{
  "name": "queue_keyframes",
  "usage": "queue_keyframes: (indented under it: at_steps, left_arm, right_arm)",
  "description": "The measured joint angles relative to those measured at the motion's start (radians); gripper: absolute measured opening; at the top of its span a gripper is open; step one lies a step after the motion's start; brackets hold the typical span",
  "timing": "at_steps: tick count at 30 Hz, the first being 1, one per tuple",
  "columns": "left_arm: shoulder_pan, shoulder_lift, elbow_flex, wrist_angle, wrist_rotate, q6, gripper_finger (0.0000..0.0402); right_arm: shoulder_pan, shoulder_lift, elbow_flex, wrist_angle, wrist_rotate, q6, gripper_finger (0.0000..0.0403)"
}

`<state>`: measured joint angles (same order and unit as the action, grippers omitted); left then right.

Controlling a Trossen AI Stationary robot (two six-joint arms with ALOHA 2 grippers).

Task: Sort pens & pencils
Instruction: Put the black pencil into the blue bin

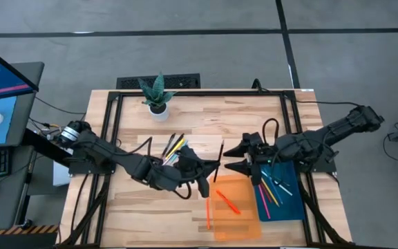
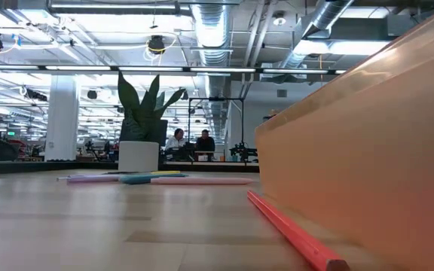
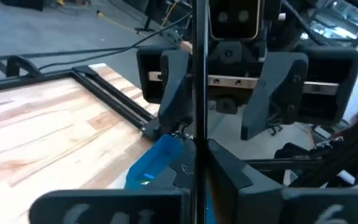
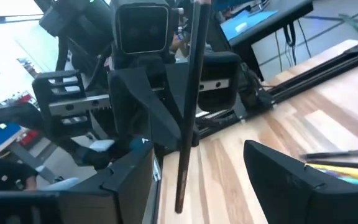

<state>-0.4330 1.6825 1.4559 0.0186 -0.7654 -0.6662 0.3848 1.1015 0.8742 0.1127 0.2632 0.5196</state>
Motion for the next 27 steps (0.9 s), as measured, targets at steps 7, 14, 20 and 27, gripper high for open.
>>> queue_keyframes:
  at_steps: [7, 14, 20, 27]
  left_arm:
    - [0.038, 0.006, 0.000, -0.001, 0.075, -0.002, 0.0010]
    - [0.078, 0.006, 0.000, -0.002, 0.135, -0.002, 0.0010]
    - [0.096, 0.006, 0.000, -0.002, 0.137, 0.005, 0.0010]
    - [0.104, 0.006, 0.001, -0.008, 0.152, 0.016, 0.0011]
  right_arm:
    - [-0.069, 0.000, 0.000, 0.013, -0.005, -0.043, 0.0270]
    - [-0.113, 0.000, 0.000, 0.037, -0.061, -0.058, 0.0266]
    - [-0.110, 0.000, 0.000, 0.028, -0.065, -0.058, 0.0167]
    - [-0.110, -0.001, 0.000, 0.038, -0.067, -0.071, 0.0023]
